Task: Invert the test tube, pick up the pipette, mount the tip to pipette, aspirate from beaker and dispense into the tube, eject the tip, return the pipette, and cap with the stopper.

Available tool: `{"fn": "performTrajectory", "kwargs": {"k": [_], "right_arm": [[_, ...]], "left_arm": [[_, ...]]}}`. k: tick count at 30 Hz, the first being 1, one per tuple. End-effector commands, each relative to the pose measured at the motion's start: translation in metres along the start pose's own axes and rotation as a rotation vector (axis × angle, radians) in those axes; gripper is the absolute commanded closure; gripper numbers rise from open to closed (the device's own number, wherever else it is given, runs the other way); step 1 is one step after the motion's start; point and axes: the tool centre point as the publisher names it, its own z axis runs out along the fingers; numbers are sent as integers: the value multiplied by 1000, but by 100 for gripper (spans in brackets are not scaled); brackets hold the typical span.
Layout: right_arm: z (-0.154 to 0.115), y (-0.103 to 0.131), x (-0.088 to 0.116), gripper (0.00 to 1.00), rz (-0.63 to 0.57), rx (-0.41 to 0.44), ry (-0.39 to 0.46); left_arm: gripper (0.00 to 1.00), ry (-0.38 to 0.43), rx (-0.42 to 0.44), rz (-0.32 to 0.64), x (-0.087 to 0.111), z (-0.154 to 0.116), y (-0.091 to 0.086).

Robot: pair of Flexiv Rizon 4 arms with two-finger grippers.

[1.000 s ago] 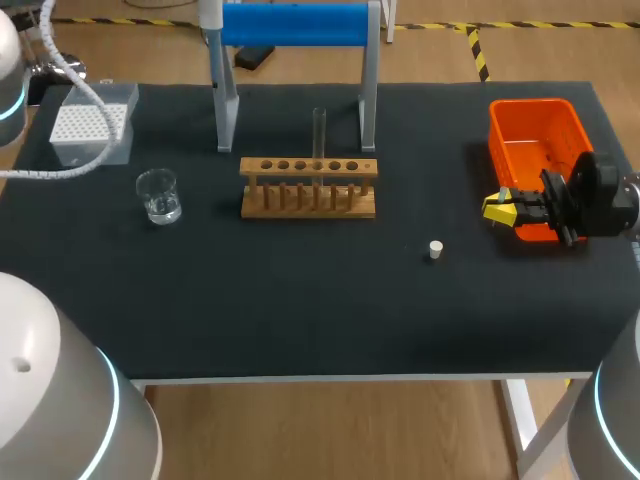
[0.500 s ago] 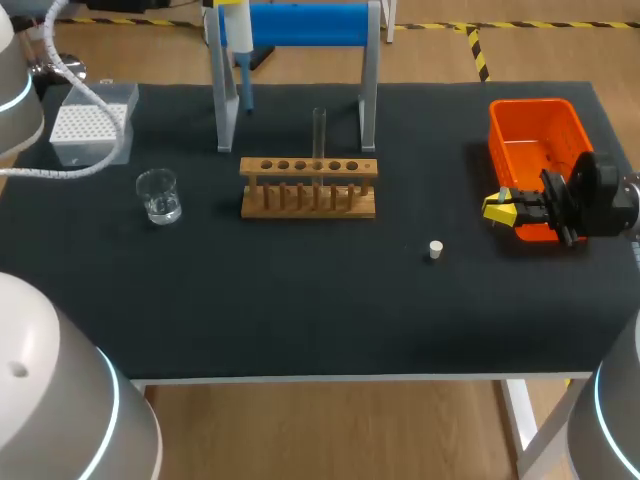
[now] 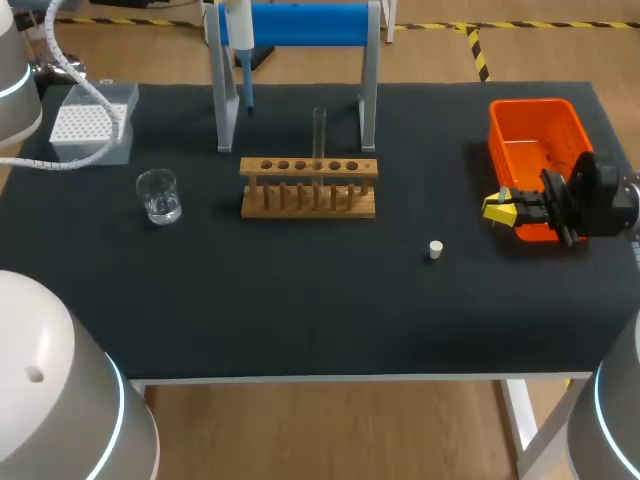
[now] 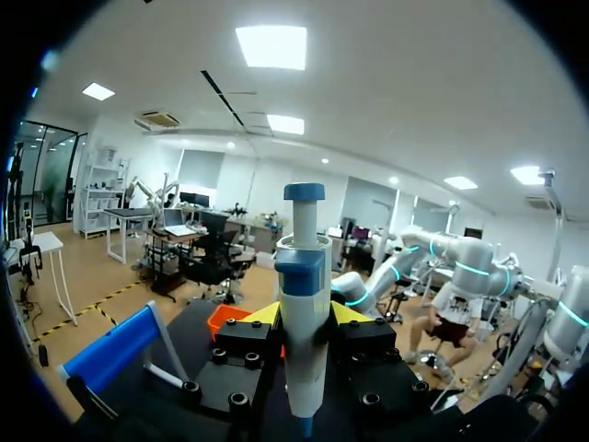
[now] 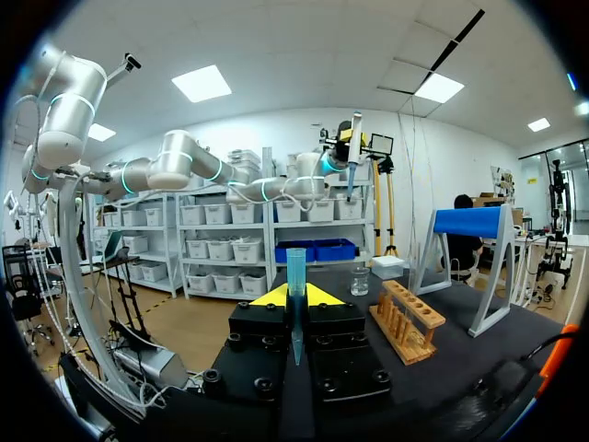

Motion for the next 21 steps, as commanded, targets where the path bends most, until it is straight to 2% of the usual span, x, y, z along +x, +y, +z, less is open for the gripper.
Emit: {"fn": "performTrajectory", "kwargs": {"k": [1, 4, 9, 15, 21], "right_arm": [[-1, 0, 1, 100, -1, 1, 0], [-1, 0, 1, 100, -1, 1, 0], [-1, 0, 1, 100, -1, 1, 0], [-1, 0, 1, 100, -1, 1, 0], [-1, 0, 1, 100, -1, 1, 0]], "left_arm": [[100, 5, -1, 2, -1, -1, 0], [100, 5, -1, 2, -1, -1, 0], [100, -45, 13, 40, 21, 11, 8], [100, -156, 4, 52, 46, 26, 16], [100, -189, 44, 78, 63, 39, 15]]}}
